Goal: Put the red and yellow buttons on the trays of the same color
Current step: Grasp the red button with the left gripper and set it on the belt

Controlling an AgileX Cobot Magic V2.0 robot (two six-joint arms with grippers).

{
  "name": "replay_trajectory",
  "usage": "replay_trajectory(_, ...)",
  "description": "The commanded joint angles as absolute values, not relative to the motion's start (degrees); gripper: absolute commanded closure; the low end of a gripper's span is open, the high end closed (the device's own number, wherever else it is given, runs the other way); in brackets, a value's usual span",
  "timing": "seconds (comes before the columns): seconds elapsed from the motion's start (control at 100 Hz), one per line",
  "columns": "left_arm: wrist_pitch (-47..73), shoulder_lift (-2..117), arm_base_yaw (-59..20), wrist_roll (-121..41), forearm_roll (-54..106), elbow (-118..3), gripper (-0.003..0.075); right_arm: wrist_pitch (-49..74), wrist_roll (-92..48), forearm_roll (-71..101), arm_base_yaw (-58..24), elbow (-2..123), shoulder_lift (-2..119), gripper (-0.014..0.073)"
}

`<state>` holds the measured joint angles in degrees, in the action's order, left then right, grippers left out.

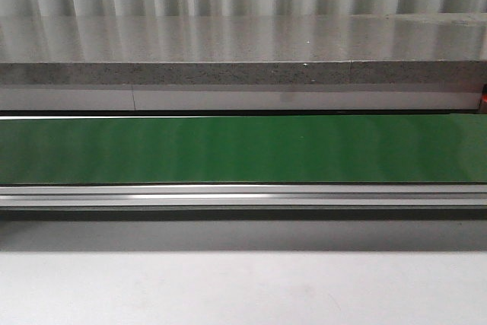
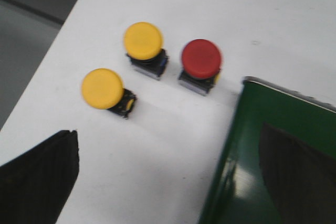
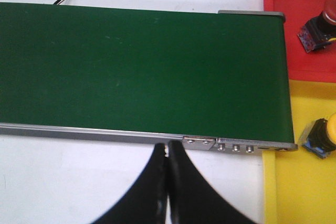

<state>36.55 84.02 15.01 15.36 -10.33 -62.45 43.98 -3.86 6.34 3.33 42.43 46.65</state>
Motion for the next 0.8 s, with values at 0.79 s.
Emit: replay_trajectory(0.79, 31.19, 106.47, 24.62, 15.42, -8.1, -75.3, 0.008, 40.87, -4.32, 6.46, 3.2, 43.87, 46.23, 0.0661)
